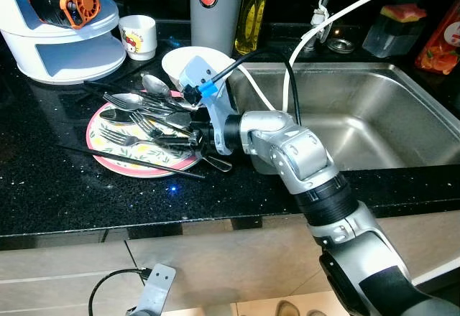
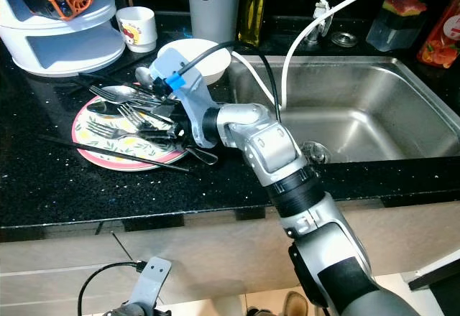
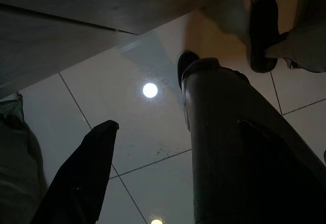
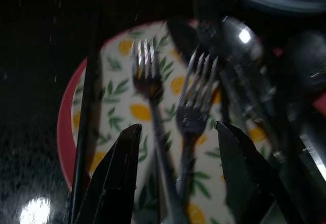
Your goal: Kitchen organization
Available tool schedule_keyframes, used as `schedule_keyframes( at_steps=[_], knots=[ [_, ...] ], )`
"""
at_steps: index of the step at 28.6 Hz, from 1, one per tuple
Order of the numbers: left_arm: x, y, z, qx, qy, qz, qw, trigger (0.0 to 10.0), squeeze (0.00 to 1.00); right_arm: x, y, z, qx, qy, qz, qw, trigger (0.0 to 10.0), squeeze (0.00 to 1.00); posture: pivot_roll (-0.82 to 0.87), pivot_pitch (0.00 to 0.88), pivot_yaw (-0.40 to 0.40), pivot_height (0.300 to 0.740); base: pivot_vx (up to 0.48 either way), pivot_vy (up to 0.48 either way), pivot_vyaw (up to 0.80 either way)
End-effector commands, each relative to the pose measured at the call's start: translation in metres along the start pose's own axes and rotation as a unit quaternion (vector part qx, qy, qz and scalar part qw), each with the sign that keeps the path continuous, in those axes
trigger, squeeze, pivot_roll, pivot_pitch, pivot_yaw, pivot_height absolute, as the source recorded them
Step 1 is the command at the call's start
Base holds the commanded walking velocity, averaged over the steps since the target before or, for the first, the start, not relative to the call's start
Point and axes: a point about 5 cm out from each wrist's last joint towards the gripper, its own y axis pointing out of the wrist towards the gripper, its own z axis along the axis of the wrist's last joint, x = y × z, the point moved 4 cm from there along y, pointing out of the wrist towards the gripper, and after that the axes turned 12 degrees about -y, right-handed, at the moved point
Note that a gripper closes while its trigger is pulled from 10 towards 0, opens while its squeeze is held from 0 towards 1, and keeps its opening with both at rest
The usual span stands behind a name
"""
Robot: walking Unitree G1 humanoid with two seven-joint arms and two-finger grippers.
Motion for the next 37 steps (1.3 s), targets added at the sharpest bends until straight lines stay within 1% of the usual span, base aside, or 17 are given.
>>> schedule_keyframes(
  at_steps=[1, 3, 11, 12, 13, 14, 15, 20, 26, 28, 29, 30, 31, 32, 34, 37],
  knots=[
    [0.006, 0.001, -0.031, -0.052, -0.008, -0.009, 0.999, 10.0, 0.0, 0.0, 0.001, -0.003, -0.019, -0.004, 0.002, 1.0, 10.0, 0.0, 0.02, 0.069, -0.087, 0.74, 0.0, 0.0, 0.0],
    [0.006, 0.001, -0.031, -0.053, -0.009, -0.009, 0.999, 10.0, 0.0, 0.001, 0.001, -0.011, -0.05, -0.011, 0.001, 0.999, 10.0, 0.0, 0.02, 0.072, -0.088, 0.74, 0.0, 0.0, 0.0],
    [0.007, 0.001, -0.031, -0.053, -0.011, -0.011, 0.998, 10.0, 0.0, 0.001, 0.001, -0.017, -0.069, -0.02, 0.007, 0.997, 10.0, 0.0, 0.02, 0.078, -0.09, 0.74, 0.0, 0.0, 0.0],
    [0.007, 0.001, -0.031, -0.053, -0.011, -0.011, 0.998, 10.0, 0.0, 0.002, 0.001, -0.018, -0.073, -0.019, 0.006, 0.997, 6.4, 0.0, 0.02, 0.079, -0.089, 0.74, 0.0, 0.0, 0.0],
    [0.007, 0.001, -0.031, -0.053, -0.011, -0.011, 0.998, 10.0, 0.0, 0.002, 0.001, -0.018, -0.073, -0.019, 0.006, 0.997, 6.4, 0.0, 0.02, 0.079, -0.089, 0.74, 0.0, 0.0, 0.0],
    [0.008, 0.001, -0.03, -0.053, -0.012, -0.011, 0.998, 10.0, 0.0, 0.003, 0.001, -0.02, -0.078, -0.02, 0.002, 0.997, 1.1, 0.0, 0.02, 0.079, -0.089, 0.74, 0.0, 0.0, 0.0],
    [0.008, 0.001, -0.03, -0.053, -0.011, -0.011, 0.998, 10.0, 0.0, 0.004, 0.001, -0.021, -0.082, -0.021, -0.001, 0.996, 0.0, 0.0, 0.02, 0.079, -0.089, 0.74, 0.0, 0.0, 0.0],
    [0.008, 0.001, -0.03, -0.052, -0.011, -0.011, 0.999, 10.0, 0.0, 0.008, 0.0, -0.022, -0.084, -0.017, -0.014, 0.996, 0.0, 0.0, 0.01, 0.08, -0.088, 0.74, 0.0, 0.0, 0.0],
    [0.008, 0.001, -0.029, -0.052, -0.011, -0.012, 0.999, 10.0, 0.0, 0.013, -0.001, -0.016, -0.063, -0.007, -0.025, 0.998, 0.0, 0.0, 0.01, 0.08, -0.082, 0.74, 0.0, 0.0, 0.0],
    [0.008, 0.001, -0.029, -0.052, -0.009, -0.013, 0.999, 10.0, 0.0, 0.015, -0.001, -0.004, -0.02, 0.009, -0.032, 0.999, 0.0, 0.0, 0.0, 0.081, -0.072, 0.74, 0.0, 0.0, 0.0],
    [0.008, 0.001, -0.029, -0.052, -0.009, -0.013, 0.999, 10.0, 0.0, 0.015, -0.001, -0.004, -0.02, 0.009, -0.032, 0.999, 0.0, 0.0, 0.0, 0.081, -0.072, 0.74, 0.0, 0.0, 0.0],
    [0.008, 0.001, -0.029, -0.053, -0.007, -0.013, 0.999, 10.0, 0.0, 0.016, -0.001, 0.003, 0.005, 0.018, -0.032, 0.999, 0.0, 0.0, 0.0, 0.08, -0.069, 0.74, 0.0, 0.0, 0.0],
    [0.007, 0.001, -0.029, -0.053, -0.004, -0.012, 0.999, 10.0, 0.0, 0.018, -0.007, 0.02, 0.065, 0.043, -0.029, 0.997, 0.0, 0.0, 0.0, 0.078, -0.064, 0.74, 0.0, 0.0, 0.0],
    [0.007, 0.001, -0.029, -0.053, -0.003, -0.011, 0.999, 10.0, 0.0, 0.019, -0.01, 0.025, 0.083, 0.048, -0.028, 0.995, 0.0, 0.0, 0.0, 0.078, -0.064, 0.74, 0.0, 0.0, 0.0],
    [0.006, 0.001, -0.029, -0.054, -0.001, -0.01, 0.999, 10.0, 0.0, 0.019, -0.014, 0.032, 0.113, 0.055, -0.023, 0.992, 0.0, 0.0, 0.0, 0.074, -0.056, 0.74, 0.0, 0.0, 0.0],
    [0.005, 0.001, -0.029, -0.054, 0.0, -0.01, 0.999, 10.0, 0.0, 0.02, -0.017, 0.035, 0.125, 0.06, -0.022, 0.99, 0.0, 0.0, 0.0, 0.073, -0.055, 0.74, 0.0, 0.0, 0.0]
  ],
)
